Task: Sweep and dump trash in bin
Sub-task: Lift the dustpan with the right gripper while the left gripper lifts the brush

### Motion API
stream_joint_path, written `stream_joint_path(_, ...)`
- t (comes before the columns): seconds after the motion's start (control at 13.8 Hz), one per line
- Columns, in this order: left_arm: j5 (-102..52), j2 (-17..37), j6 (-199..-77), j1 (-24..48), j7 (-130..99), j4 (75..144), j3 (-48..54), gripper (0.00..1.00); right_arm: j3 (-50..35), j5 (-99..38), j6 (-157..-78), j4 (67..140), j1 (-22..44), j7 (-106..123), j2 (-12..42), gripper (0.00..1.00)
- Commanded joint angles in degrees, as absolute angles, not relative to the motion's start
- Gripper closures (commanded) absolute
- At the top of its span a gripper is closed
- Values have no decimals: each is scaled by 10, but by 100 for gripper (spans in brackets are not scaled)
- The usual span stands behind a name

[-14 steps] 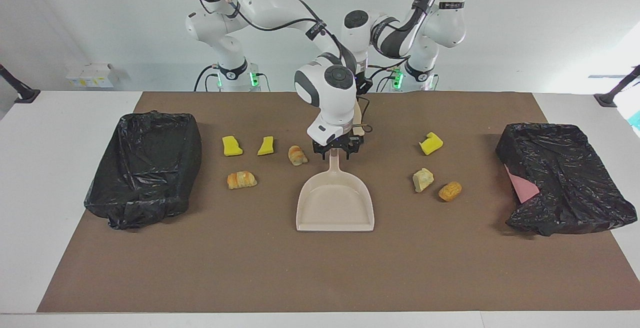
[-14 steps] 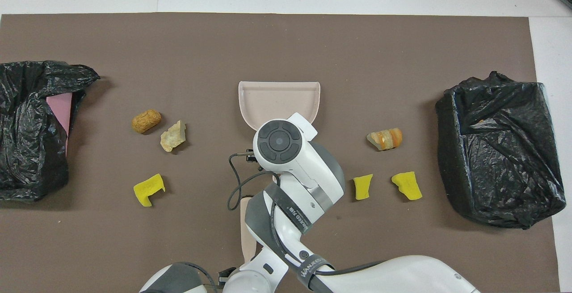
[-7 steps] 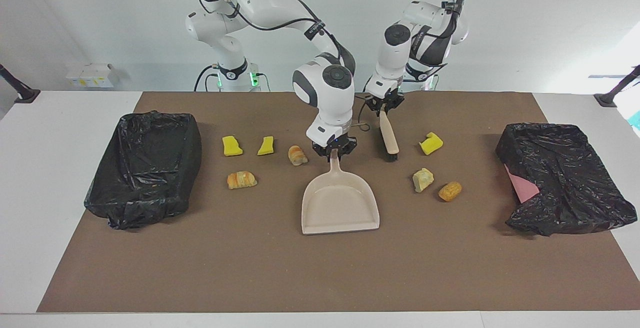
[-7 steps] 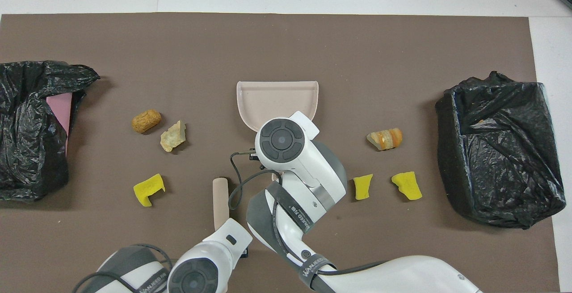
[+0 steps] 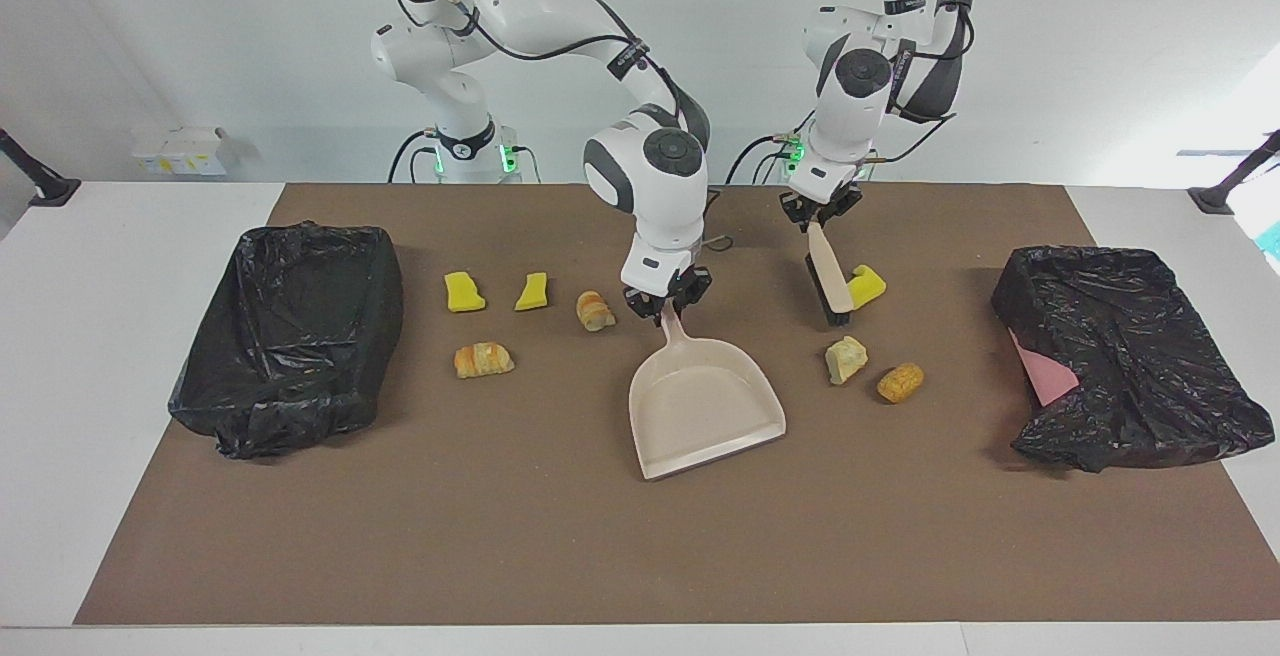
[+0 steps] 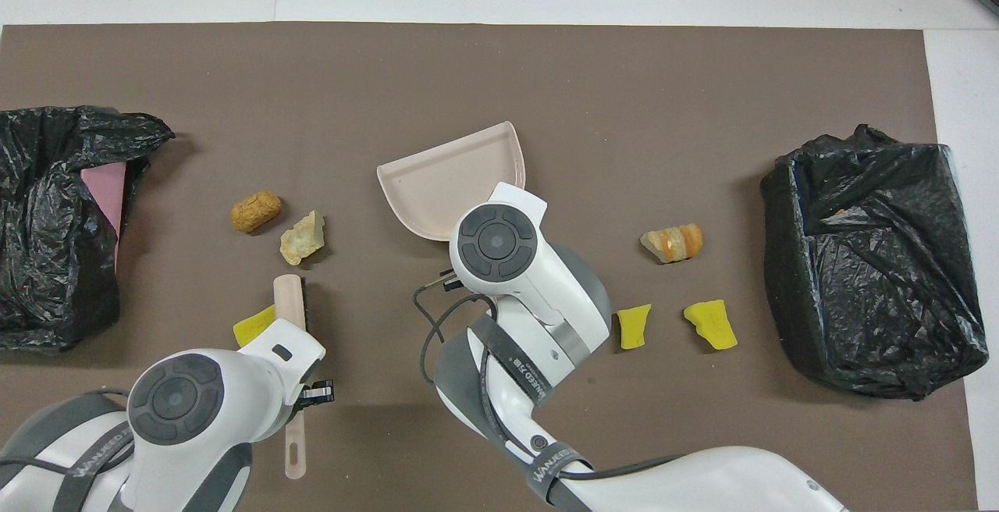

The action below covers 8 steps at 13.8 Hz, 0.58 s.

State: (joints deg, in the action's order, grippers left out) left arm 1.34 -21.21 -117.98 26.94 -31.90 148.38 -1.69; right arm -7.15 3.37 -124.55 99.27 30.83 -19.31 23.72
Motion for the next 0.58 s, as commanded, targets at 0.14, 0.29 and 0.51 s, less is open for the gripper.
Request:
stream_joint_path(0.14,62,-222,-1066,212,-415,1434,-11,100,-75,38,-1224,989,281,-28,228,100)
stream_joint_path(0.29,66,-223,-1055,190,-470,1433,-9,100,-75,37,-1188,966,259,105,234,100)
stream_joint_path(0.51,66,-239,-1044,163,-523,1449,-13,100,-74,40,-1165,949,240,285,243,100)
